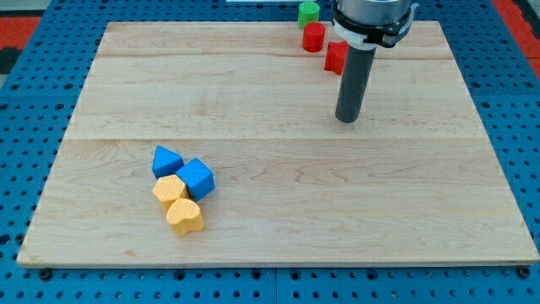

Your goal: Point your arm at the bottom of red star

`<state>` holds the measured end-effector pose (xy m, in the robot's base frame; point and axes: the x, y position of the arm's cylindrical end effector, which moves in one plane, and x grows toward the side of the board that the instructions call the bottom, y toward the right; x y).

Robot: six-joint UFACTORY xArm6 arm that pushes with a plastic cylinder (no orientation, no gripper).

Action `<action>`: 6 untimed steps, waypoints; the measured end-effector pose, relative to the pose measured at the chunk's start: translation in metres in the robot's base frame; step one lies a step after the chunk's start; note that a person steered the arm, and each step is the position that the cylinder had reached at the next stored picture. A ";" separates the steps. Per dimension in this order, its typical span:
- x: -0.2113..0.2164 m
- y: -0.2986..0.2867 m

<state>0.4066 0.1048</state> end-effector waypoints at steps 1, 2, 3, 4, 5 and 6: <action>0.000 0.000; -0.002 0.000; -0.002 -0.001; -0.055 0.015; -0.072 0.011; -0.080 0.023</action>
